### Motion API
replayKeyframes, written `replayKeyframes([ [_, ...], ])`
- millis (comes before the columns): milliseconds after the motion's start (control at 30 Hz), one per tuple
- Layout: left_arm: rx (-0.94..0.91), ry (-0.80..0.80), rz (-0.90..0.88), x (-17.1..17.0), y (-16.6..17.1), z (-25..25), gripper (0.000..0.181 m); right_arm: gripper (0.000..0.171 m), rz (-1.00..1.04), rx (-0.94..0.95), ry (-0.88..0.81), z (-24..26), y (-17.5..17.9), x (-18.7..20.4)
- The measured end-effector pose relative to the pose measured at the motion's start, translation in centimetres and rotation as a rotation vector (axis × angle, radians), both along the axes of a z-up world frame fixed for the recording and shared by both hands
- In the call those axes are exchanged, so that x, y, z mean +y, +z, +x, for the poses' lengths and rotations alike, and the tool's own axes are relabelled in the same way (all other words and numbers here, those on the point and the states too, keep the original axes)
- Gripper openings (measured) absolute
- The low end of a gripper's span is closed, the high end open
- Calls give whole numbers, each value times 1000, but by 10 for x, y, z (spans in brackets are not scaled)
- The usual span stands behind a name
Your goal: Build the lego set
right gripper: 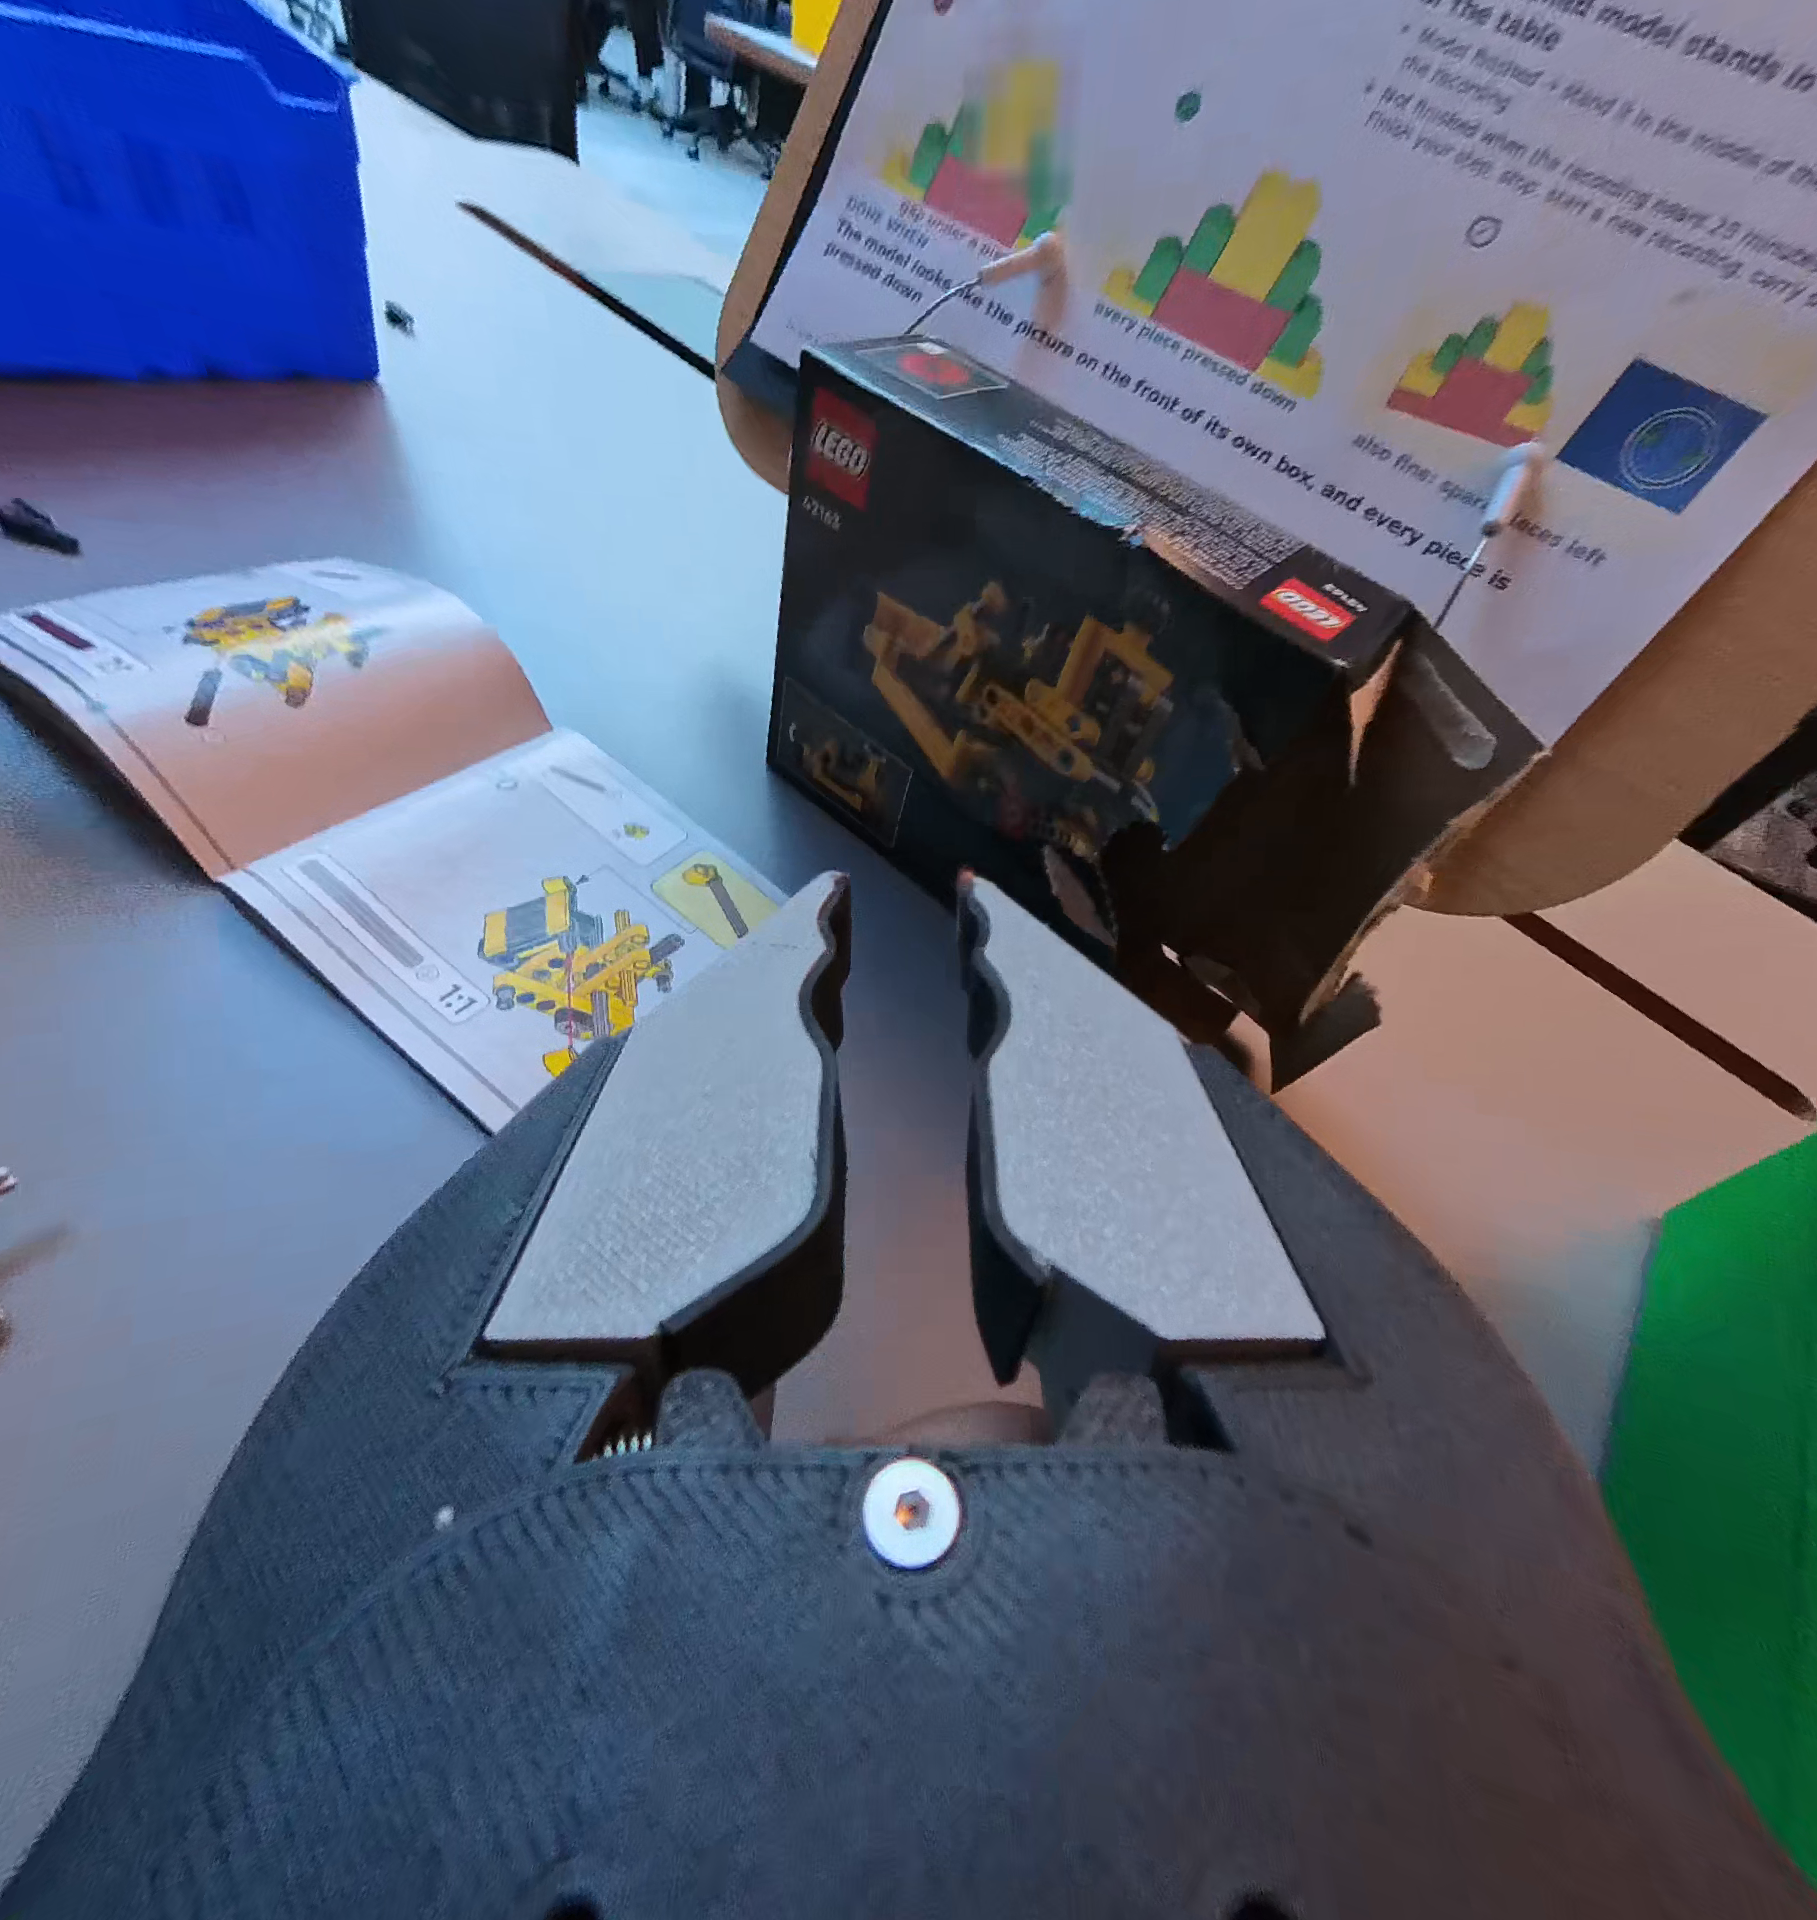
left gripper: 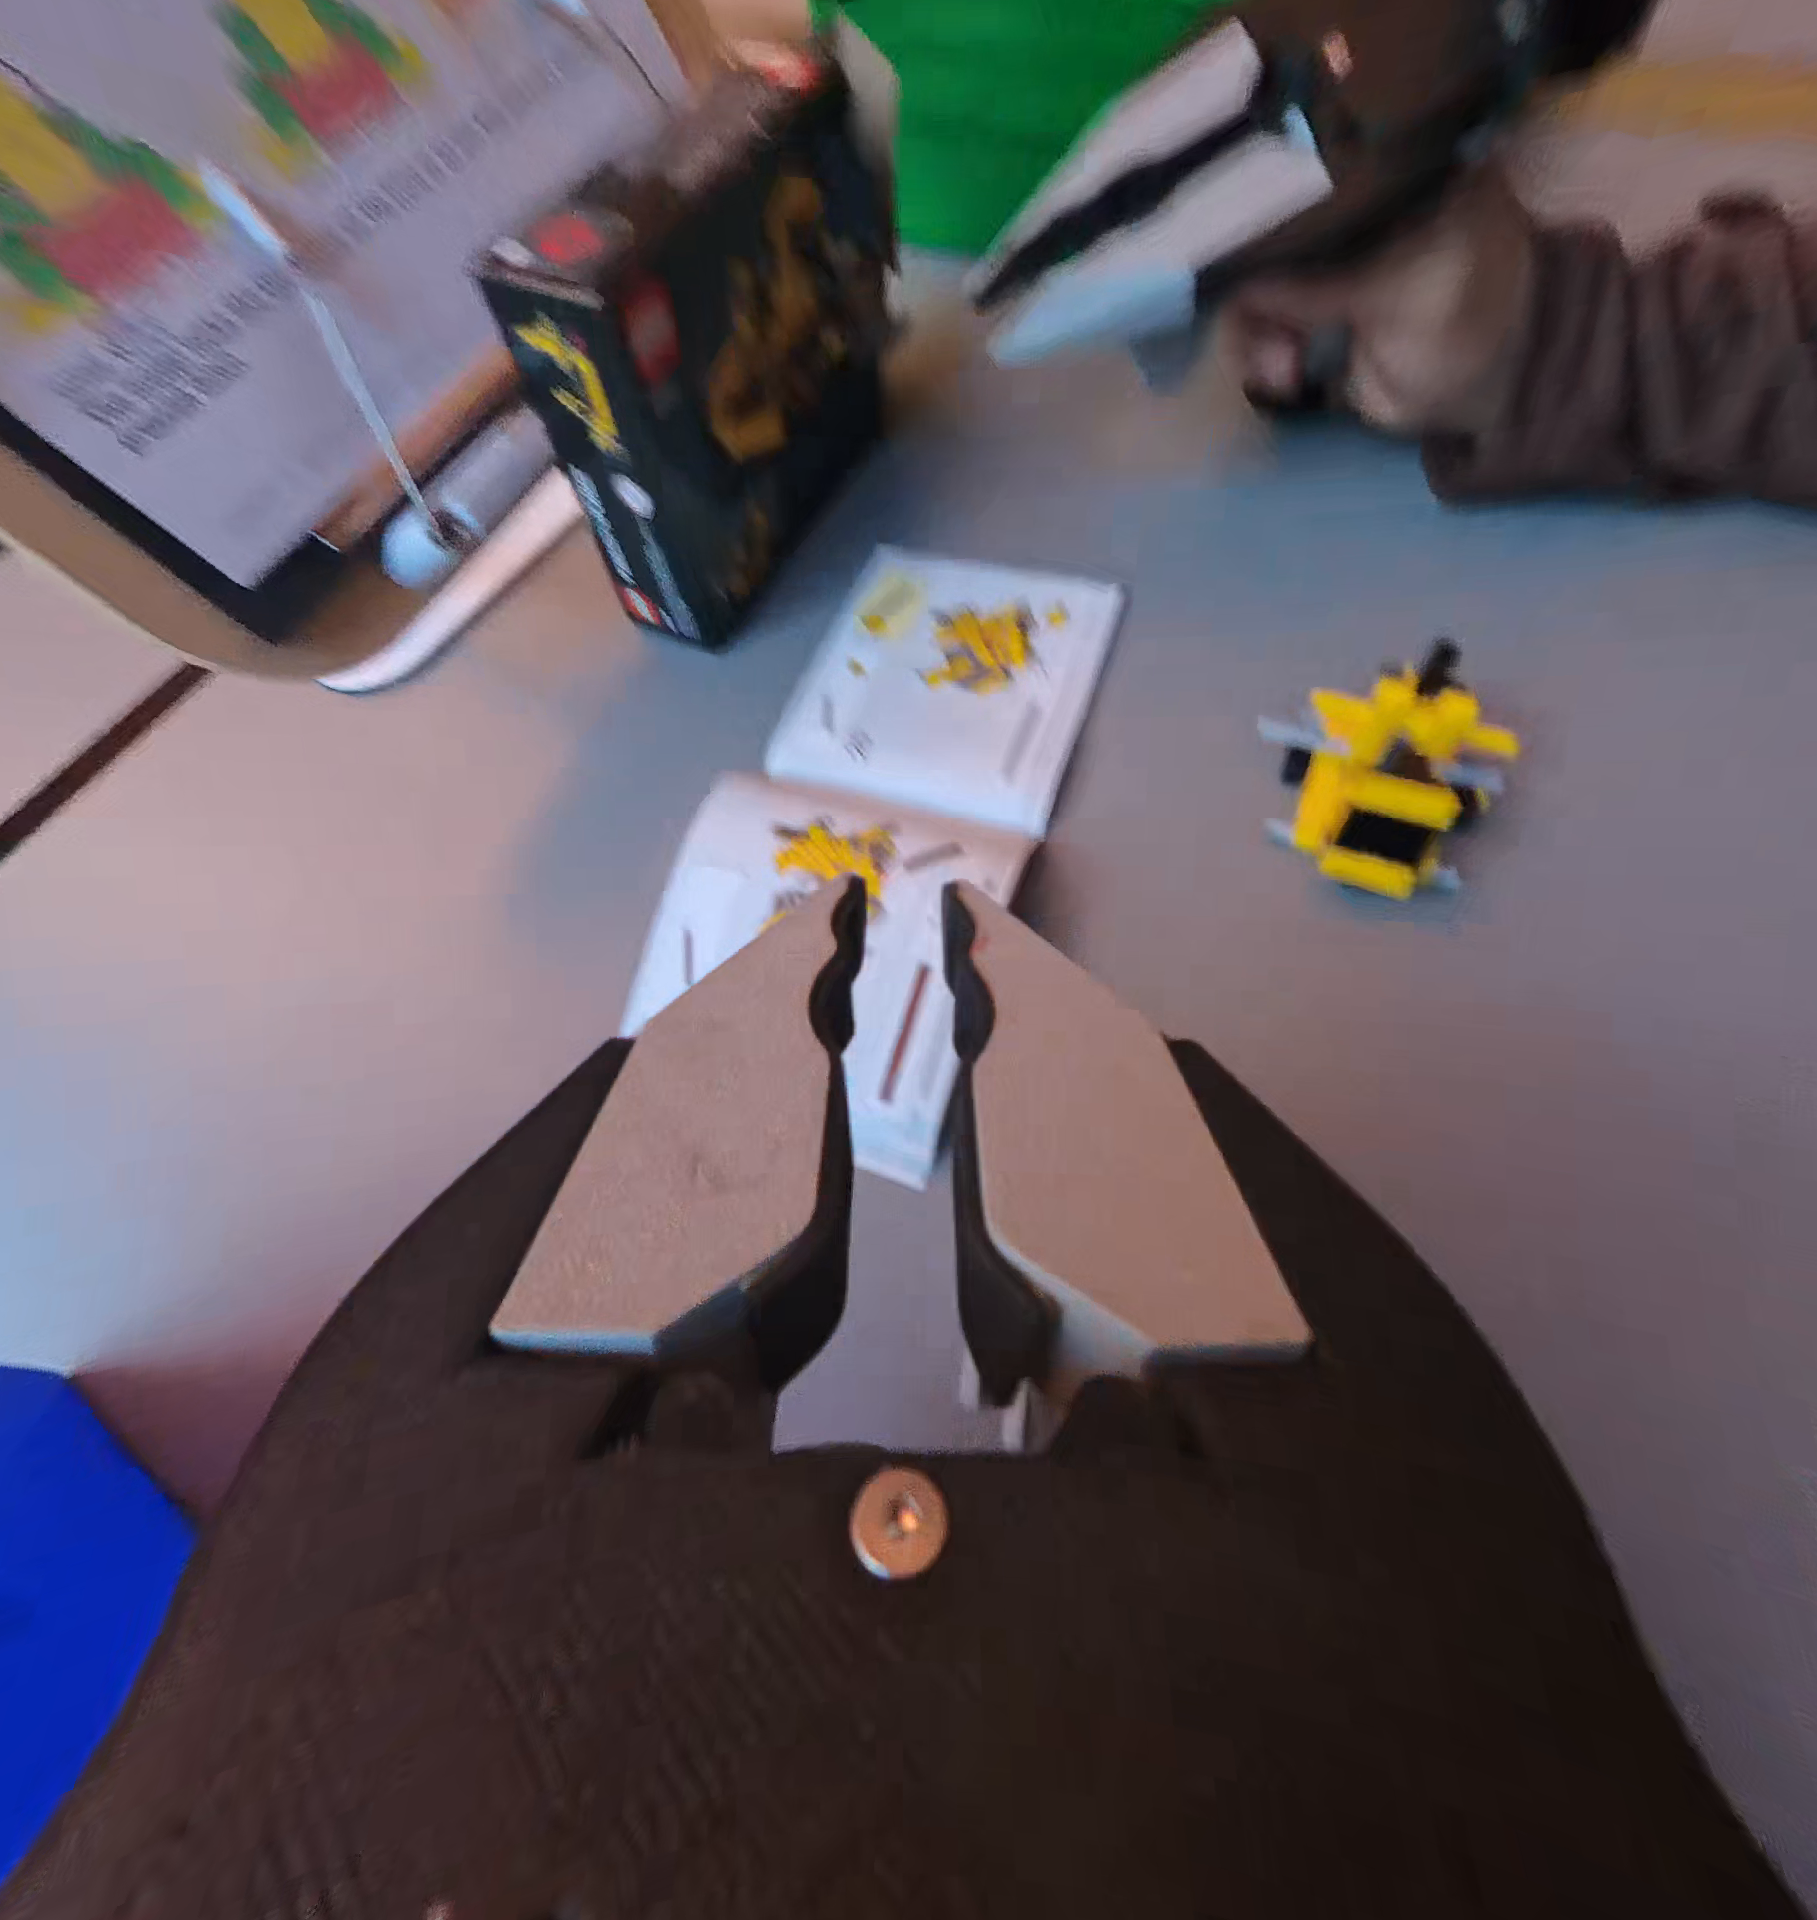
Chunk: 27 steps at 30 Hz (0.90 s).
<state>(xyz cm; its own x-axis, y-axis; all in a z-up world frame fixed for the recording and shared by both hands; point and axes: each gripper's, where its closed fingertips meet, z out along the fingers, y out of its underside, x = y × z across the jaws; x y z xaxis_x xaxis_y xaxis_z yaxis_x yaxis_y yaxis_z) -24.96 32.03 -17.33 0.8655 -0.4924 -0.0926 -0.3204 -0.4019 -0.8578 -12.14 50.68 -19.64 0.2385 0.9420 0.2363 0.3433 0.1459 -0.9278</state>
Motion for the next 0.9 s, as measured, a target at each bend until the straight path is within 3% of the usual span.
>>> replayKeyframes([
  [100, -62, 43, 63, 23, 7, -8, 23, 17, -31, 47, -1, -1, 5, 0],
  [267, -74, 85, 129, 37, 6, -17, 22, 11, -152, 278, 103, -20, 38, -18],
  [367, -42, 92, 208, 39, 6, -20, 17, 12, -169, 274, 127, -38, 35, -19],
  [600, -138, 31, 160, 27, 0, -13, 12, 16, -181, 264, 162, -44, 34, -25],
  [900, -49, 96, 147, 19, -11, -31, 12, 20, -177, 242, 166, -44, 31, -29],
])
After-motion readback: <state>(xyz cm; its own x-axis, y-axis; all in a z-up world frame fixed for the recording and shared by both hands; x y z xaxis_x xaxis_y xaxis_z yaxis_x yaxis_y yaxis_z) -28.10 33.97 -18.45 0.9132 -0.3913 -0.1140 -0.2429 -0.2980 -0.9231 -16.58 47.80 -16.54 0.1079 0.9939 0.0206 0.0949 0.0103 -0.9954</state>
